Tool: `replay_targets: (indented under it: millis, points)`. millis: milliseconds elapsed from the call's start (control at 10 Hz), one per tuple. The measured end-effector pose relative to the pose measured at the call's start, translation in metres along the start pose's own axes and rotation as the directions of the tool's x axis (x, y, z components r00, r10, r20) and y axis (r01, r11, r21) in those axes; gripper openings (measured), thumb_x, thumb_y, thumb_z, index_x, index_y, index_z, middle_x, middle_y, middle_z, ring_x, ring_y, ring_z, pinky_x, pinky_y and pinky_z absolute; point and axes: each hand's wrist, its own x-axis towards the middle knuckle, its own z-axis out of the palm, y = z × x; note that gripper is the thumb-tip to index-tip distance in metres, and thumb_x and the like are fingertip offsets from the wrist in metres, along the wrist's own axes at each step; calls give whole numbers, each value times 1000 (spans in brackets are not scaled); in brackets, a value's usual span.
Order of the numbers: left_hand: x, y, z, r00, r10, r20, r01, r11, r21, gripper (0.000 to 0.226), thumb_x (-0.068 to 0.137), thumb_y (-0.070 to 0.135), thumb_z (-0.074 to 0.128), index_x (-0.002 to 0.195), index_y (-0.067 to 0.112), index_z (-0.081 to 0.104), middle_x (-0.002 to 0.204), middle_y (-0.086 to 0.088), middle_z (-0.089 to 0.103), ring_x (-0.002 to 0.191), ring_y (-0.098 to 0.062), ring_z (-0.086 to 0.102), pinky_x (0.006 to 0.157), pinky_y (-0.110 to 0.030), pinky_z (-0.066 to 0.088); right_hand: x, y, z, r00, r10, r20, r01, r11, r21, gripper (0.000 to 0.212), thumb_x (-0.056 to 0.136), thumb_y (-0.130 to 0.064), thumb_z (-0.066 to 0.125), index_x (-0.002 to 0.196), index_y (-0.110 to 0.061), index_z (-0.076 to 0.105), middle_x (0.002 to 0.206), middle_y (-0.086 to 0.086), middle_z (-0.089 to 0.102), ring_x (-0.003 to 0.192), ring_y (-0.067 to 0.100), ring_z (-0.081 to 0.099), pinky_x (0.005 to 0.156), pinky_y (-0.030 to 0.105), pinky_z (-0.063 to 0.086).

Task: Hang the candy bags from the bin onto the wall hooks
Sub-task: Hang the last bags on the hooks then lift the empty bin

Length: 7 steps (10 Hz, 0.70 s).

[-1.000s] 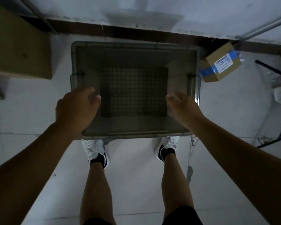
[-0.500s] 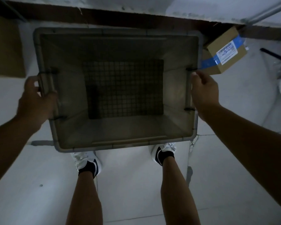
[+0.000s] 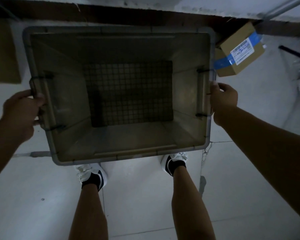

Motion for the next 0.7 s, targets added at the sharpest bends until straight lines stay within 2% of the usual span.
replay_targets:
  millis: [100, 200, 300, 400, 500, 600, 700]
  points:
    - [-13, 11, 0, 998, -58, 7, 58, 996, -63, 35, 95, 20, 59, 127, 34, 60, 124, -3, 64, 104, -26, 63, 84, -49, 53, 0, 3, -5, 998, 0, 66, 0, 1000, -11, 35, 99, -35, 54, 131, -20, 55, 125, 4, 61, 114, 21, 59, 100, 41, 51]
    - [-11, 9, -4, 997, -58, 52, 62, 996, -68, 40, 95, 12, 59, 130, 29, 60, 121, -4, 65, 102, -26, 63, 80, -46, 52, 0, 5, -8, 994, -17, 106, 22, 999, -44, 40, 97, -25, 59, 136, -22, 52, 131, 3, 58, 116, 21, 59, 99, 40, 51]
    - [-10, 5, -15, 994, -46, 101, 54, 995, -82, 42, 95, 11, 57, 134, 26, 58, 118, -5, 66, 100, -27, 64, 80, -49, 51, -3, 7, -13, 993, 1, 121, 3, 1000, -31, 44, 95, -18, 62, 137, -24, 51, 133, 5, 56, 117, 23, 58, 99, 42, 52]
    - [-21, 4, -23, 989, -57, 134, 69, 994, -88, 42, 99, 17, 50, 141, 23, 50, 107, 0, 64, 91, -20, 61, 83, -48, 47, -13, 8, -22, 992, 17, 122, -18, 1000, 7, 44, 94, -18, 64, 136, -24, 52, 132, 5, 57, 118, 24, 58, 100, 41, 51]
    - [-45, 2, -30, 985, -5, 171, 20, 996, -87, 34, 101, 11, 46, 129, 26, 55, 99, 3, 61, 85, -18, 57, 76, -41, 48, -26, 9, -34, 989, -1, 146, -4, 999, 38, 44, 94, -19, 63, 137, -23, 51, 130, 5, 59, 117, 24, 58, 102, 41, 49]
    - [-65, 0, -42, 981, 35, 190, -14, 994, -109, 27, 102, 8, 41, 108, 28, 59, 94, 6, 58, 82, -16, 54, 75, -37, 44, -43, 9, -50, 983, -13, 183, 9, 1000, 24, 45, 95, -18, 61, 138, -23, 51, 127, 6, 61, 114, 23, 59, 97, 40, 52]
    - [-87, 3, -58, 978, 51, 202, -31, 995, -100, 25, 103, 11, 41, 118, 29, 50, 95, 8, 55, 84, -14, 53, 78, -38, 43, -63, 3, -67, 977, -22, 210, 17, 999, 28, 42, 96, -17, 58, 137, -23, 51, 120, 6, 63, 101, 17, 62, 81, 32, 54]
